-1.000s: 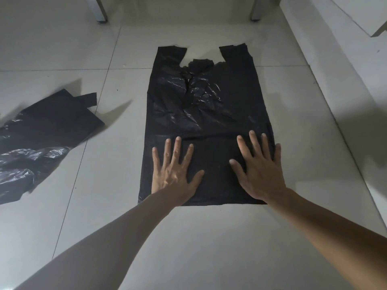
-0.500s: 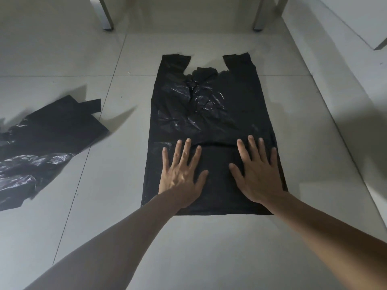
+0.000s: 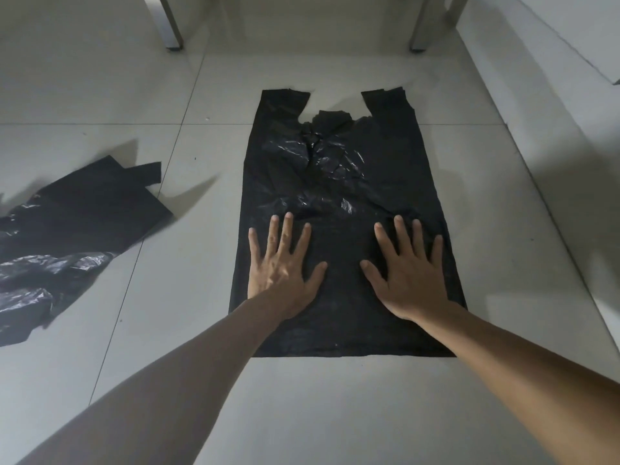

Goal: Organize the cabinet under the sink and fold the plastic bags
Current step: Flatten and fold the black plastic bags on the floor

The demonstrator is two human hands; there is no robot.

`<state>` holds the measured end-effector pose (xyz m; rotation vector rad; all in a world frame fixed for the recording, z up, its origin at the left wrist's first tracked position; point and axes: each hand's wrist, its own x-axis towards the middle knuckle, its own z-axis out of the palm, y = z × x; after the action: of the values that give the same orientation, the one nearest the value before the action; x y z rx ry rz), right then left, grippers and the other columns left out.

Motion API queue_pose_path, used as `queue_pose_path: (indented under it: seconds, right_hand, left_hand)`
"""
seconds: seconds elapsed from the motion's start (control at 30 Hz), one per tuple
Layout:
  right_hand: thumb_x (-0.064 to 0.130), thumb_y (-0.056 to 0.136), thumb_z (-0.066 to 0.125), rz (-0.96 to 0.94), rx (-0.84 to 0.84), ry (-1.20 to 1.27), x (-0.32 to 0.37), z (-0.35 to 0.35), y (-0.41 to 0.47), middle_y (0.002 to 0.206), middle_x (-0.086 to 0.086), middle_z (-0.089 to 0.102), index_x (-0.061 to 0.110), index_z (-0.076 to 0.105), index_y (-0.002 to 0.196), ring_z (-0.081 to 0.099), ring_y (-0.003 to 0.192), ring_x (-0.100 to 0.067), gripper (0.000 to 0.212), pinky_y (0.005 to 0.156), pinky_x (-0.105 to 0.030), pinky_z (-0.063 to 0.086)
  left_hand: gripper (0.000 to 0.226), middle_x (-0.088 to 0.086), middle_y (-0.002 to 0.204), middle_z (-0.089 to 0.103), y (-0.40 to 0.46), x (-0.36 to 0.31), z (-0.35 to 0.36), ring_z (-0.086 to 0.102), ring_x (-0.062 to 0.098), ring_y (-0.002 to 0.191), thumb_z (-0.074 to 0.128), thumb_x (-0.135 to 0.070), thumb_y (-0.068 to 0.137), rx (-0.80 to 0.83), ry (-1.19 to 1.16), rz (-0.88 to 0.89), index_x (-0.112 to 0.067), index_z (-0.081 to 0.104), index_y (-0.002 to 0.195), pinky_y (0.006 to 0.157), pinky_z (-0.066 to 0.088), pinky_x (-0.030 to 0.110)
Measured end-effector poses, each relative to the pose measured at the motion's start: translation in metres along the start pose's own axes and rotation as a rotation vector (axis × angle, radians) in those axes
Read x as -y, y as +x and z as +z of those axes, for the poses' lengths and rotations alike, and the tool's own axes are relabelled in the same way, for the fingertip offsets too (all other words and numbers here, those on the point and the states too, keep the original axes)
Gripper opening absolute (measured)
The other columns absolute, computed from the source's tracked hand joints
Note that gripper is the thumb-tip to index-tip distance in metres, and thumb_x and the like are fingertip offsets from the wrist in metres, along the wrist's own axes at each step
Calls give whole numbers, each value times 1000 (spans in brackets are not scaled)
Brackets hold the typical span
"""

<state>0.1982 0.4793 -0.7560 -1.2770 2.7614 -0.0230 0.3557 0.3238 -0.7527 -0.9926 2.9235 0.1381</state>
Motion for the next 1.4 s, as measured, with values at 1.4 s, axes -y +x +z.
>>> queue_pose_path:
  seconds: [1.4]
  right_hand:
    - [74,88,6,90,27,-9,-22,-1,129,164,-1,-6,36,-1,154,-6,150,-26,76,119,-56,1]
  left_hand:
    - [85,2,160,-16,125,50,0,-17,21,147,4,-77,84,50,-17,-147,-28,-8,153,118,-5,53]
